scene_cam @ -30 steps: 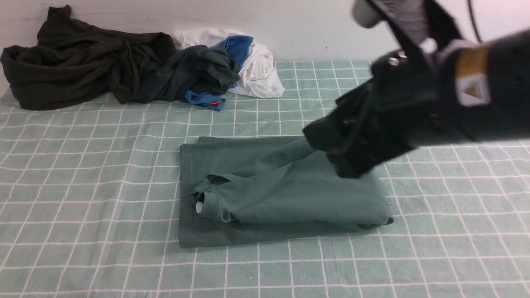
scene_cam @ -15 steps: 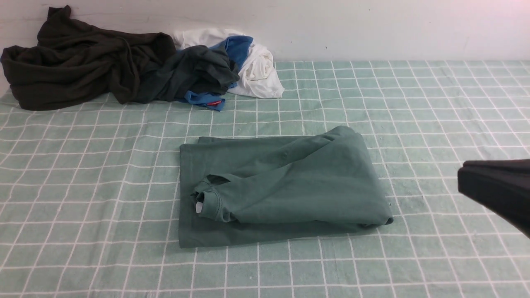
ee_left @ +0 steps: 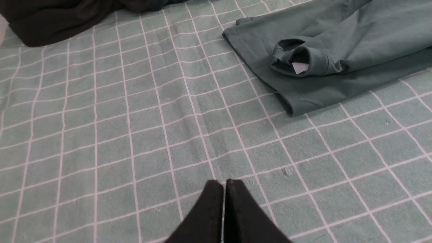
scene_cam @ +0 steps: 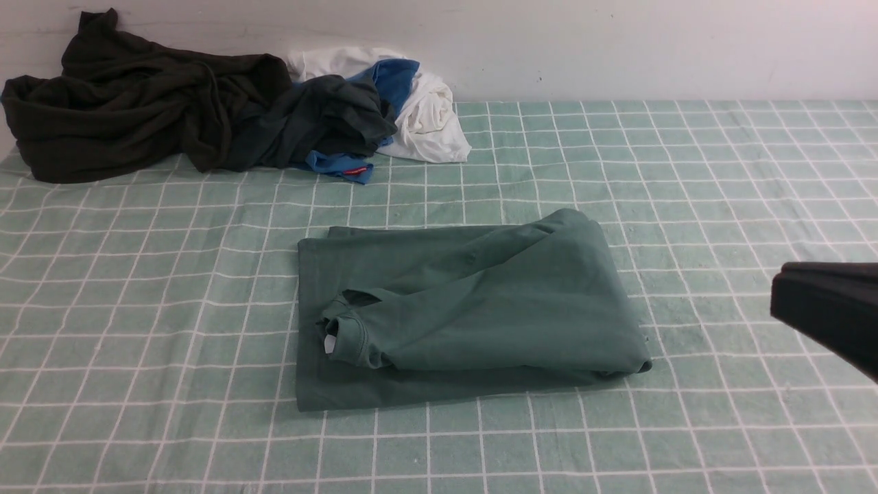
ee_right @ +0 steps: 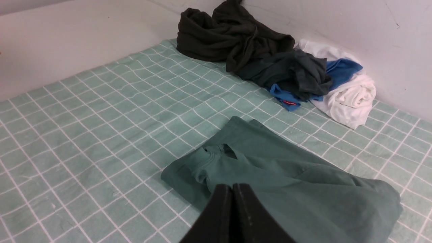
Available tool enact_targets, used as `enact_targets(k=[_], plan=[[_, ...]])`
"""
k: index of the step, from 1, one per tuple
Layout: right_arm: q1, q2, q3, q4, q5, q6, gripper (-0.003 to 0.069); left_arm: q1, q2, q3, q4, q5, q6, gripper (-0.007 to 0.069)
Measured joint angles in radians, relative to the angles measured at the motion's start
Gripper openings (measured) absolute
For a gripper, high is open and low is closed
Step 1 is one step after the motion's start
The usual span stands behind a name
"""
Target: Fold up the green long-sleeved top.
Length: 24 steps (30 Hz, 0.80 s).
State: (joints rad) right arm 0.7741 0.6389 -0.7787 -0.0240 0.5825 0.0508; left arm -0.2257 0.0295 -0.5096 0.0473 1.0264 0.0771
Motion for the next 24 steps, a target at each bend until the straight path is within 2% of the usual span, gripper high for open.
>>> enact_targets(k=[6, 8, 12, 13, 14, 17, 19, 24], plan=[[-0.011, -0.027, 0.122, -0.014, -0.209, -0.002, -0.0013, 0.0, 0.0, 0.0, 0.0, 0.0, 0.0, -0.0003], [-0.064, -0.073, 0.238, -0.009, -0.374, -0.002, -0.0013, 0.0, 0.0, 0.0, 0.0, 0.0, 0.0, -0.0003], [-0.186, -0.171, 0.406, 0.06, -0.558, -0.002, -0.0013, 0.0, 0.0, 0.0, 0.0, 0.0, 0.0, -0.0003], [-0.271, -0.237, 0.496, 0.088, -0.593, -0.002, -0.0014, 0.0, 0.0, 0.0, 0.0, 0.0, 0.0, -0.0003], [-0.271, -0.245, 0.505, 0.09, -0.596, -0.002, -0.0014, 0.0, 0.0, 0.0, 0.0, 0.0, 0.0, -0.0003], [-0.477, -0.378, 0.647, 0.101, -0.577, -0.001, -0.0014, 0.0, 0.0, 0.0, 0.0, 0.0, 0.0, -0.0003], [-0.559, -0.434, 0.69, 0.096, -0.536, 0.0, -0.0014, 0.0, 0.0, 0.0, 0.0, 0.0, 0.0, -0.0003], [-0.725, -0.616, 0.79, 0.024, -0.352, 0.014, -0.0014, 0.0, 0.0, 0.0, 0.0, 0.0, 0.0, -0.0003]])
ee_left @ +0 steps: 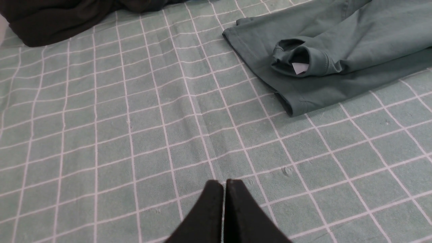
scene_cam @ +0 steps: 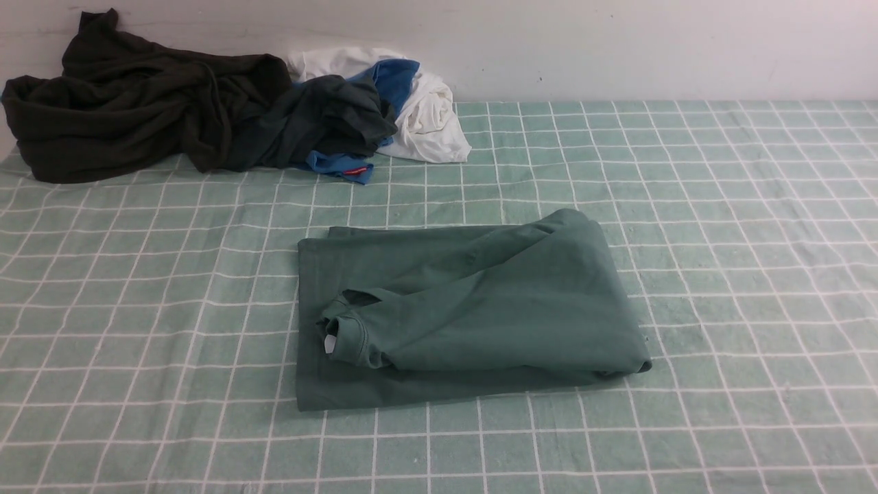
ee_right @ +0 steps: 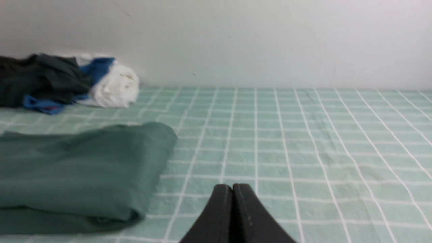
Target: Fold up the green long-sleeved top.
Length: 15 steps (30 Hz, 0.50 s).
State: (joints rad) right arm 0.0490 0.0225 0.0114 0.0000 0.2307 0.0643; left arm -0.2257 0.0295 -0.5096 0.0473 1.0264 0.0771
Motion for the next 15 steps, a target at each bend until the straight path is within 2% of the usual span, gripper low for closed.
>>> enact_targets(k=[5, 8, 15], plan=[[-0.032, -0.032, 0.016, -0.016, 0.095, 0.032, -0.0014, 0.0, 0.0, 0.0, -0.001, 0.001, 0.0, -0.0003], [-0.035, -0.033, 0.014, -0.018, 0.111, 0.034, -0.0014, 0.0, 0.0, 0.0, -0.001, 0.002, 0.0, -0.0003], [-0.116, -0.033, 0.013, -0.019, 0.115, 0.038, -0.0014, 0.0, 0.0, 0.0, -0.001, 0.003, 0.0, -0.0003]])
